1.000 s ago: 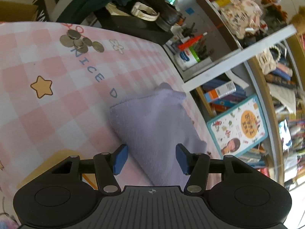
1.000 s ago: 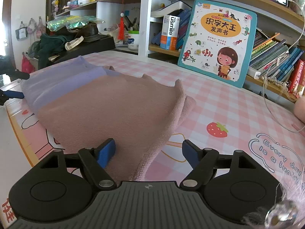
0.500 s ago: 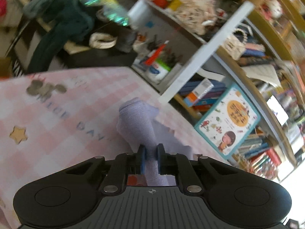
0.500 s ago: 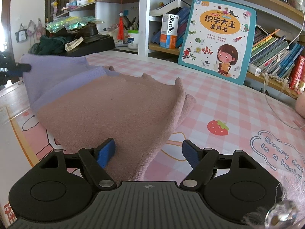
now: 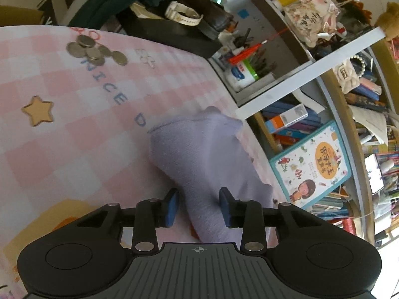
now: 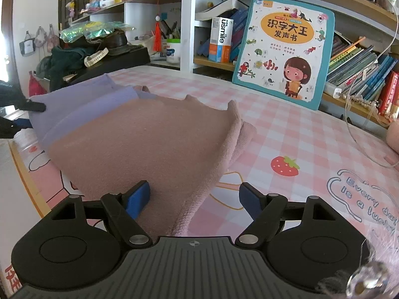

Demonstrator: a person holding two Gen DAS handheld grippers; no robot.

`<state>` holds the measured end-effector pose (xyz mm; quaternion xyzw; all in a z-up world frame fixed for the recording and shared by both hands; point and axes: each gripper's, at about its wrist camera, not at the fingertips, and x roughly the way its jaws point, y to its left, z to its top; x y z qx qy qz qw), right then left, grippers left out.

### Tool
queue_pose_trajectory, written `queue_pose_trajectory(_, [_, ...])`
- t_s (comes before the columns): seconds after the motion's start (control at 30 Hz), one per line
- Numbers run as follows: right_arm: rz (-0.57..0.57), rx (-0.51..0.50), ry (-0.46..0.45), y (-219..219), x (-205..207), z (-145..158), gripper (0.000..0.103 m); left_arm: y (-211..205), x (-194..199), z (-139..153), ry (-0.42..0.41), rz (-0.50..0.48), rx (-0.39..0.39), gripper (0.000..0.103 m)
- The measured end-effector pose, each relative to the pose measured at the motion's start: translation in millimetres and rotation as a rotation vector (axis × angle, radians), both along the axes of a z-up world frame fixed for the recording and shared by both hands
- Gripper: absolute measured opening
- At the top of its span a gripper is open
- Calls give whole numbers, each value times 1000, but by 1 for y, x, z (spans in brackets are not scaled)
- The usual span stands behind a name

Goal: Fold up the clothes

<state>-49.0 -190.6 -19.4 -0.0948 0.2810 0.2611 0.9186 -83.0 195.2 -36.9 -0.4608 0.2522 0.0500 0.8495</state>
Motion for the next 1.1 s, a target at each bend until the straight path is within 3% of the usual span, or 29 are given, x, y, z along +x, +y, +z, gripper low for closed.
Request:
queue_pose_trajectory(0.07, [1, 0, 0, -1, 1, 0, 77, -1, 4, -1, -6, 5, 5, 31])
queue_pose_trajectory(0.17, [1, 5, 5, -1, 1, 0, 77, -5, 10, -1, 6, 4, 27, 15])
queue_pose_trajectory(0.23, [1, 7, 7, -1, 2, 0, 77, -17, 9, 11, -25, -9, 131, 11])
queue_pose_trajectory(0.33, [0, 7, 9, -2, 2, 0, 77, -48, 3, 44, -127, -73, 369, 11])
queue_pose_trajectory(0.4, [-3, 8, 10, -2, 2, 0, 79, -58, 1, 57, -167, -102, 431, 11])
queue_pose_trajectory(0.47, [-3, 9, 12, -3, 2, 0, 79, -53, 3, 58, -166, -100, 391, 11])
queue_pose_trajectory(0.6, [-1, 10, 13, -4, 3, 0, 79, -22, 11, 30, -44, -56, 196, 11])
queue_pose_trajectory(0.67, [0, 14, 18, -5, 5, 0, 79, -15, 10, 17, -19, -42, 137, 11])
queue_pose_trajectory(0.9, [1, 20, 25, -6, 6, 0, 79, -11, 15, 1, 6, -56, 97, 26])
queue_pose_trajectory(1.1, [1, 18, 23, -5, 6, 0, 79, -10, 16, -4, -21, -52, 94, 21])
